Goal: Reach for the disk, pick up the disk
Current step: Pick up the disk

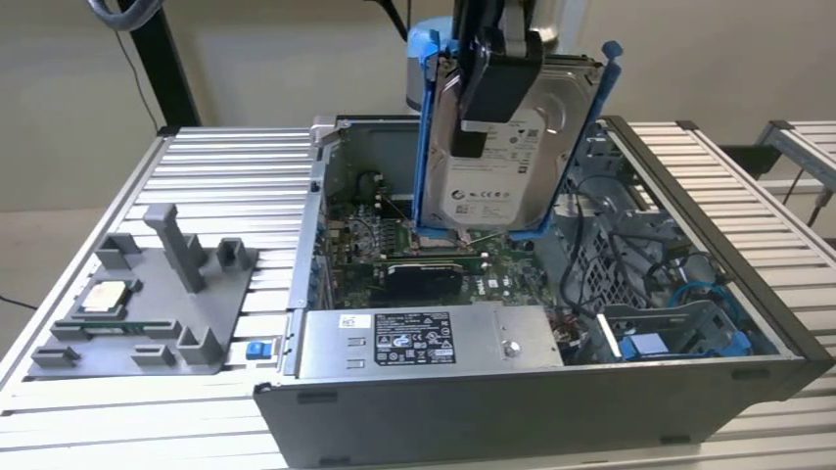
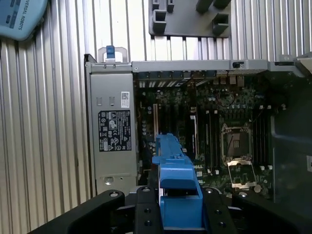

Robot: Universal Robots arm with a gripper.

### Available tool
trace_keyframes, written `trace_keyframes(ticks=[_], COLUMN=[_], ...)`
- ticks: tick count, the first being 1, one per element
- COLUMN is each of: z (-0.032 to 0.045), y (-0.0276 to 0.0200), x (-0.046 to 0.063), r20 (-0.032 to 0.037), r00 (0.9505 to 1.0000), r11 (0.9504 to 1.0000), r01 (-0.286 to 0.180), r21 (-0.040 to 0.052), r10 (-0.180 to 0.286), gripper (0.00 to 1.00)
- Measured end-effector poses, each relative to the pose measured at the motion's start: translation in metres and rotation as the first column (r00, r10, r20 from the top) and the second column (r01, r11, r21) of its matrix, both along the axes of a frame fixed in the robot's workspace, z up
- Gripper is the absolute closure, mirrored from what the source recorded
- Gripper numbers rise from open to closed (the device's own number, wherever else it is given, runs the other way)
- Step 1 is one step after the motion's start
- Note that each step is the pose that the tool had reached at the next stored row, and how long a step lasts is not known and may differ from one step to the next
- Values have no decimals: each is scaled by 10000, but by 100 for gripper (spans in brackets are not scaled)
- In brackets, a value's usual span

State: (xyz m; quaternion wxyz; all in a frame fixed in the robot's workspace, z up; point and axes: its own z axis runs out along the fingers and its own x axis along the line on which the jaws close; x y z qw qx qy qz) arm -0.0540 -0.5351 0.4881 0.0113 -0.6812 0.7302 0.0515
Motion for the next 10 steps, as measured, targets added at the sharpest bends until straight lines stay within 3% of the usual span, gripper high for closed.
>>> trace_keyframes(ticks=[10], z=[-5], y=[-135], x=[38], r20=[-6], r00=[10000], r11=[10000], r01=[0], r21=[0], r10=[0], gripper=[100])
